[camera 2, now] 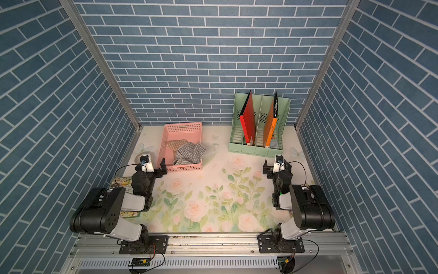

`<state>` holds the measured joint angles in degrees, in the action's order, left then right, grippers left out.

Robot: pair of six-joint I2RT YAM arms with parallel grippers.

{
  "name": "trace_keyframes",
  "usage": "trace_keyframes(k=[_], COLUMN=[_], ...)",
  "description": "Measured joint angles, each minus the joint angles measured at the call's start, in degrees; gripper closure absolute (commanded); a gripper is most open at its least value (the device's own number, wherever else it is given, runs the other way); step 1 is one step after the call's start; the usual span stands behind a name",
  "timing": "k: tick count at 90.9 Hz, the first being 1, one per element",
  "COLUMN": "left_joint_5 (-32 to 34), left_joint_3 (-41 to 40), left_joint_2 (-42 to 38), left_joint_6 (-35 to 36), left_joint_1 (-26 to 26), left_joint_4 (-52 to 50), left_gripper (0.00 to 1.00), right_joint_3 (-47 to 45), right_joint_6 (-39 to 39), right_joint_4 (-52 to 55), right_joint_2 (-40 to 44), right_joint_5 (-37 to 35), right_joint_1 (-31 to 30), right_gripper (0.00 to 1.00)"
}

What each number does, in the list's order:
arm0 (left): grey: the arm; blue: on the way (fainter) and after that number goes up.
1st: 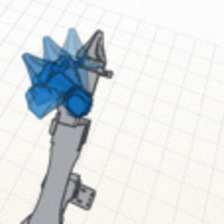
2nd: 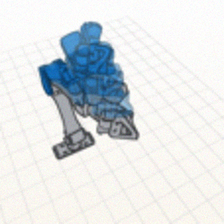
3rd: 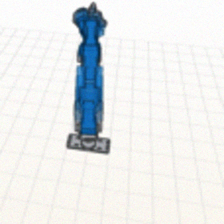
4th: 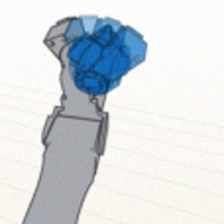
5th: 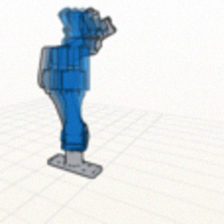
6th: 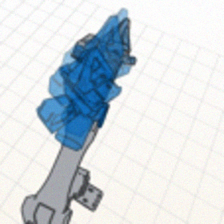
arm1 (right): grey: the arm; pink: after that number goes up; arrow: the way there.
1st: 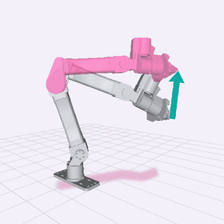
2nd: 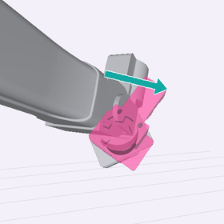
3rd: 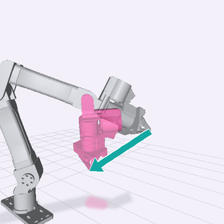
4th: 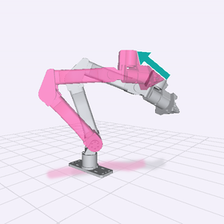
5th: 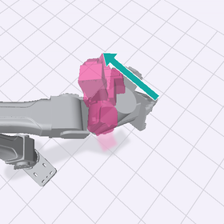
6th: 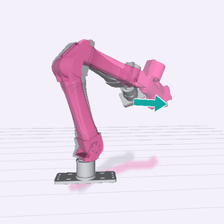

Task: Fold the square dishcloth
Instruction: Pick up the cleaning item from the bin.

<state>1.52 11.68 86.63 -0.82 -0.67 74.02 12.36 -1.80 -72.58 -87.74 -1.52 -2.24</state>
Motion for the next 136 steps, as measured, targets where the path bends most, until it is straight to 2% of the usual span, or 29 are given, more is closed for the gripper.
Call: trace_keyframes(k=[41,48,57,66,72,78,87,96,107,119,128,136], left_joint_5=[-0.7,-1.2,-3.0,-6.3,-9.1,-12.2,-16.5,-18.6,-18.2,-17.0,-17.0,-17.6], left_joint_3=[0.0,0.5,7.3,22.3,32.7,40.3,45.8,48.5,52.4,59.5,65.1,68.1], left_joint_2=[0.0,-0.9,-5.6,-9.2,-9.4,-8.5,-5.8,-0.3,8.3,17.6,23.3,26.6], left_joint_6=[0.2,0.3,0.9,3.2,5.6,8.3,11.8,14.3,16.0,17.7,18.4,18.8], left_joint_1=[0.0,0.0,0.3,0.4,0.5,0.5,0.5,-0.9,-5.3,-10.5,-12.9,-13.9], left_joint_4=[0.0,-2.1,-15.7,-33.5,-44.4,-53.5,-63.9,-72.8,-80.6,-85.5,-87.2,-88.0], left_gripper=[0.0,0.0,0.0,0.0,0.0,0.0,0.0,0.0,0.0,0.0,0.01,0.08], right_joint_3=[0.0,0.4,6.1,17.5,22.2,23.8,25.3,30.6,37.5,38.7,38.6,38.6], right_joint_6=[0.0,-0.1,-1.3,-1.3,1.6,9.0,16.9,20.0,19.6,18.9,18.4,18.1], right_joint_4=[0.0,1.8,12.5,25.9,30.1,32.0,36.2,44.8,53.5,59.0,61.4,62.3], right_joint_2=[0.0,0.6,3.2,7.2,11.2,15.9,20.1,17.6,11.9,9.4,8.0,6.9], right_joint_5=[-0.3,-2.1,-7.5,-8.8,-6.1,-4.3,-1.0,0.2,-3.5,-7.5,-9.7,-11.4], right_joint_1=[0.0,-1.1,-5.5,-10.5,-12.3,-12.7,-12.3,-13.2,-20.5,-29.3,-31.6,-32.9], right_gripper=[0.0,0.0,0.0,0.0,0.0,0.0,0.0,0.01,0.0,0.0,0.0,0.0])
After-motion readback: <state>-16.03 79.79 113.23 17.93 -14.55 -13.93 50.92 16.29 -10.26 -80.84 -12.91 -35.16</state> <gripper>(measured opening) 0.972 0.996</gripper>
